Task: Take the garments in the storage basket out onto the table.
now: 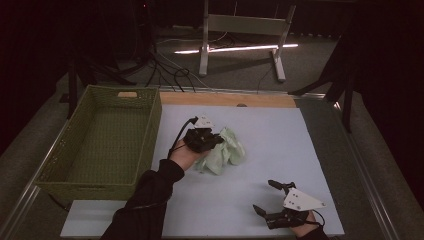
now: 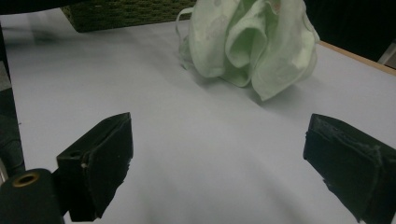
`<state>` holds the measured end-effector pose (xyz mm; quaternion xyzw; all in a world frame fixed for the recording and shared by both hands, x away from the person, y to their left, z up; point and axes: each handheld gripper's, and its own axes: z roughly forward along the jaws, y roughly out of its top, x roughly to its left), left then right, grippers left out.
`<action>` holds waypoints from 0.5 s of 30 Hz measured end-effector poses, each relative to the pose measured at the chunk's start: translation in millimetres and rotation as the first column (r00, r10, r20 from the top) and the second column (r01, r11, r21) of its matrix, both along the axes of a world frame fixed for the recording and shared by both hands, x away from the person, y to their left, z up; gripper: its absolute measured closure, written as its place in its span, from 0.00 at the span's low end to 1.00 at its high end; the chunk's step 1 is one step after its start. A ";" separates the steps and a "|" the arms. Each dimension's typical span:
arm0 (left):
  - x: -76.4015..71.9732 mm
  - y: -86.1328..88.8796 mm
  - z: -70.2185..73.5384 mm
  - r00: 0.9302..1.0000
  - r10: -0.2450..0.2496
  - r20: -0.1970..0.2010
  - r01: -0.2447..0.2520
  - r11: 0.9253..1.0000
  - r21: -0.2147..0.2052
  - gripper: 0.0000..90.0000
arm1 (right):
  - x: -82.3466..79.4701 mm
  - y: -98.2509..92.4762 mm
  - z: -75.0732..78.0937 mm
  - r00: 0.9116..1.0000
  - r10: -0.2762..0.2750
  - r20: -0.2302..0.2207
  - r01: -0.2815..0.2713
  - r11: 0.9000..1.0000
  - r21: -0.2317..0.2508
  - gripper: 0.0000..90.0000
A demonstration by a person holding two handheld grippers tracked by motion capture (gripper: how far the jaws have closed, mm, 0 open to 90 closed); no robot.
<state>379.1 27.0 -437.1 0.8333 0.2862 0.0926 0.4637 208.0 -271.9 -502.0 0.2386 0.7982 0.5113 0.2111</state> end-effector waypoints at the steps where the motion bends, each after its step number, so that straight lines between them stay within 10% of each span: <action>1: -0.5 -1.7 -1.6 1.000 0.000 0.002 0.000 1.000 0.005 0.97 | -0.1 0.1 -0.1 1.000 0.000 0.000 0.000 1.000 0.002 0.09; 15: 1.3 -10.2 -24.2 0.999 -0.001 -0.045 0.002 0.999 0.032 0.87 | 0.3 -0.5 -0.2 1.000 -0.004 0.003 0.004 1.000 0.002 0.09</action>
